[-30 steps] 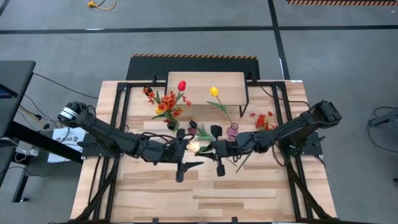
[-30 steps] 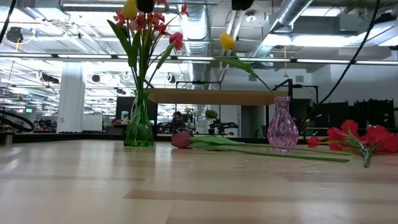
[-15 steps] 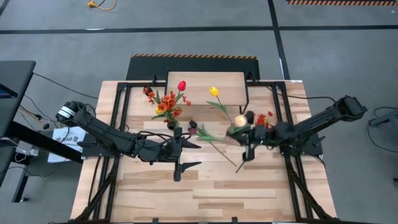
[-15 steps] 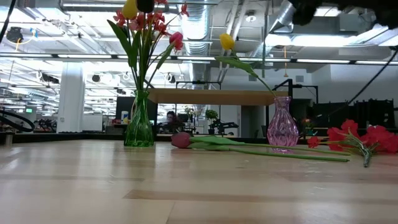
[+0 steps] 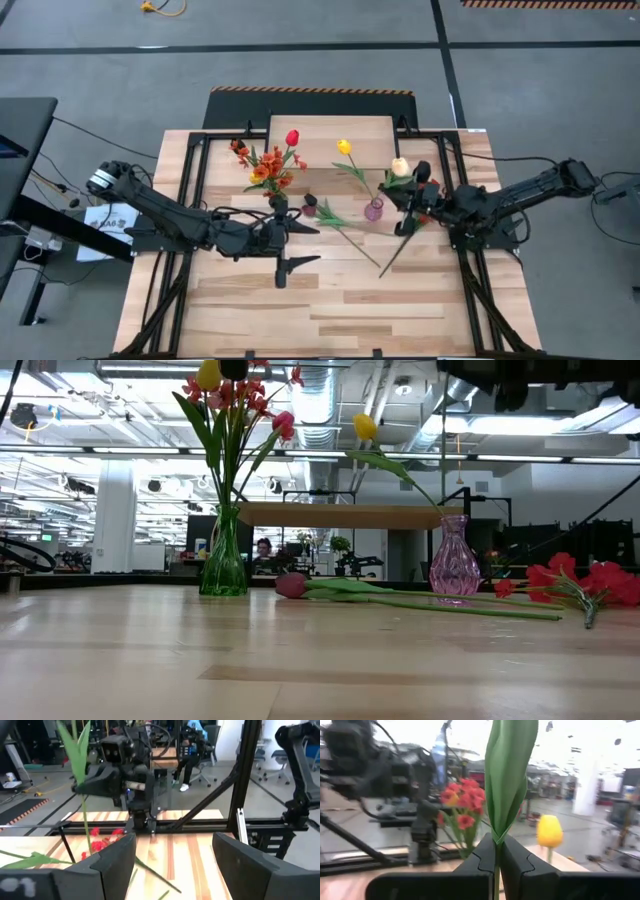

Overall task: Pick and place flowers into a vace then onto a shelf
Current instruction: Put the light orange tulip into the purple vase

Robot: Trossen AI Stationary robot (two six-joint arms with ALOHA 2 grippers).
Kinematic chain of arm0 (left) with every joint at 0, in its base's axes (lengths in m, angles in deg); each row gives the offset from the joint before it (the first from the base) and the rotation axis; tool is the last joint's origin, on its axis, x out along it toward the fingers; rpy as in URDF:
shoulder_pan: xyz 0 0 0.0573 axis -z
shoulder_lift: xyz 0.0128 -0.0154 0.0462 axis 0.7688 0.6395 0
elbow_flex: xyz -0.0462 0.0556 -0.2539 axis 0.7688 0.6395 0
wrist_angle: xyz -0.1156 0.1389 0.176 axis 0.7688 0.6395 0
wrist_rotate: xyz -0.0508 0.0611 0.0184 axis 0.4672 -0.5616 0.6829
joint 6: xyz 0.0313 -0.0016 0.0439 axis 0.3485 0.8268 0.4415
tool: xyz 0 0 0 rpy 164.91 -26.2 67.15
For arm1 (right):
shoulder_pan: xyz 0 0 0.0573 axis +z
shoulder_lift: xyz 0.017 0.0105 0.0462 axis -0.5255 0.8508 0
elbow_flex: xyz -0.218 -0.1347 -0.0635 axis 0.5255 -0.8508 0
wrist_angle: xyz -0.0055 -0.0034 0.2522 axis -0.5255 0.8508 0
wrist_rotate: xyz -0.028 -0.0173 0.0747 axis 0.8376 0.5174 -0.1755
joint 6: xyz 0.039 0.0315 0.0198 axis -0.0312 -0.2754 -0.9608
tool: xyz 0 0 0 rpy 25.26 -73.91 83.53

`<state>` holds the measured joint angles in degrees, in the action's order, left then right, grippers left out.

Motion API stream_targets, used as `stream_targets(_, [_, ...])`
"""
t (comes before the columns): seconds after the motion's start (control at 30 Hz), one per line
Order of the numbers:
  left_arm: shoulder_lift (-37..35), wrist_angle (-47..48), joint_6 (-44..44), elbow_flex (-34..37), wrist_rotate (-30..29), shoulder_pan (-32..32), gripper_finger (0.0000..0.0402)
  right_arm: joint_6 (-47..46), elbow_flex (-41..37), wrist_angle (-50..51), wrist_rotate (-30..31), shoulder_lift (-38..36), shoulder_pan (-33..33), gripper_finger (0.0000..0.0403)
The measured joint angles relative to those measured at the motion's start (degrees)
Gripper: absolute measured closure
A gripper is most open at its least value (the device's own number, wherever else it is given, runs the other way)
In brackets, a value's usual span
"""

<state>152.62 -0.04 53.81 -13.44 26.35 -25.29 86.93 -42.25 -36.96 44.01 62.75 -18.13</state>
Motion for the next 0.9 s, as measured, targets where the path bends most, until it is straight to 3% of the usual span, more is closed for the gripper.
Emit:
stream_targets(0.43, [-1.30, 1.34, 0.20, -0.01, 0.20, 0.00, 0.0147, -3.54, -0.02, 5.42, 4.87, 0.17, -2.81, 0.0403])
stream_targets(0.9, [-1.30, 1.36, 0.17, -0.01, 0.17, 0.00, 0.0147, -8.02, -0.02, 8.93, 4.80, 0.20, -2.68, 0.0391])
